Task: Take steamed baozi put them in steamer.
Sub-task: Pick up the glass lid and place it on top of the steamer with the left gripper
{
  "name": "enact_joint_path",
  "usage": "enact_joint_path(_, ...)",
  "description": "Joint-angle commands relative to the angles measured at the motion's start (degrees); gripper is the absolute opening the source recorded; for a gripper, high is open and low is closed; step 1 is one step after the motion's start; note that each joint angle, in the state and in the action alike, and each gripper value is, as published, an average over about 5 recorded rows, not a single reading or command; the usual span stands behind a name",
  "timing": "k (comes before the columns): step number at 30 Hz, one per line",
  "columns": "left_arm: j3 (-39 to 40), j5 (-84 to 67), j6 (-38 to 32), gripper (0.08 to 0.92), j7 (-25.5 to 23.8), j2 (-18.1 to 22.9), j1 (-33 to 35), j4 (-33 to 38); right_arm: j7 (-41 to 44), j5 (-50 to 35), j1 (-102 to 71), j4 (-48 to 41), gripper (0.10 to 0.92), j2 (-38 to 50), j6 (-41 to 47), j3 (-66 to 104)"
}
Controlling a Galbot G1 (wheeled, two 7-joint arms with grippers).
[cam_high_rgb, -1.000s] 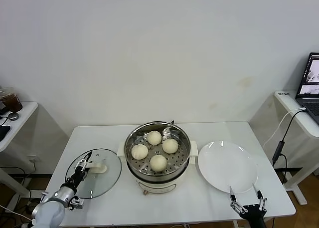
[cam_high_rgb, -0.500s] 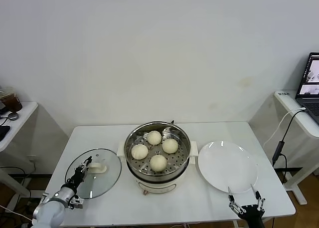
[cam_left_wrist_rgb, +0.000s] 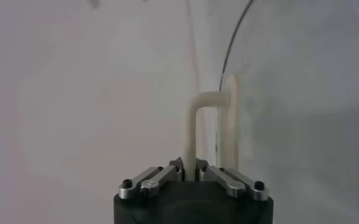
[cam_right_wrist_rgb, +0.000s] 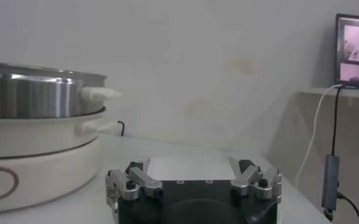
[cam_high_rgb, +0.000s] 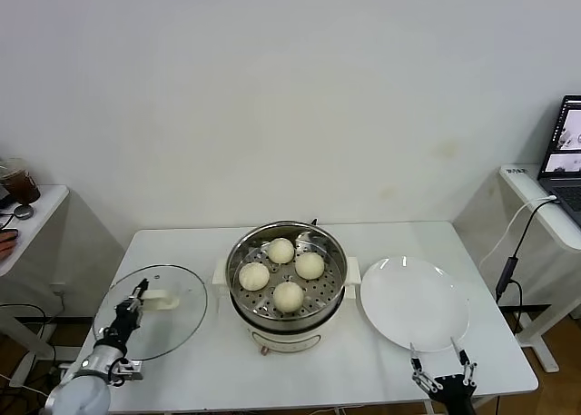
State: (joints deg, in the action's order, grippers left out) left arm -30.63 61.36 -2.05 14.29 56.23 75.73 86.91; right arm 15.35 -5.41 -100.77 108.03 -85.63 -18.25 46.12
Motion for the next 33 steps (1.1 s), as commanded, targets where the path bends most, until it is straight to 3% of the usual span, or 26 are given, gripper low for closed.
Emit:
enact_joint_path(1, -5.48, -11.98, 21.35, 0.177, -8.27, -6.91, 14.79, 33.15, 0.0, 0.72, 0.24, -0.14, 0.823, 0.84, -0.06, -0.64)
enact_joint_path(7, -1.73, -15.67, 28.62, 0.177, -15.01, -9.97, 10.2, 43.73, 0.12, 2.05, 0.29, 0.37, 0.823, 1.19, -0.09, -2.18)
enact_joint_path(12, 8.34, -17.02, 32.42, 0.177, -17.97, -13.15, 1.13, 43.43, -0.49, 4.07, 0.21, 0.28, 0.823, 0.88, 0.42, -3.92)
enact_joint_path(15, 17.49, -15.83, 35.53, 0.177, -19.33, -12.79, -7.12, 42.04, -1.26, 6.61, 0.92, -0.56, 0.823, 0.27, -0.01, -4.21)
enact_joint_path(22, 34.33, -4.1, 39.8, 0.177, -25.66, -3.09, -19.95, 36.56, -3.49, 11.48, 2.61, -2.25, 0.823, -1.23, -0.41, -4.0)
enact_joint_path(33, 42.54, 12.03, 41.46, 0.177, -31.73, 10.74, -26.41, 26.86, -5.48, 14.92, 3.77, -3.28, 0.823, -2.08, -0.14, -3.96)
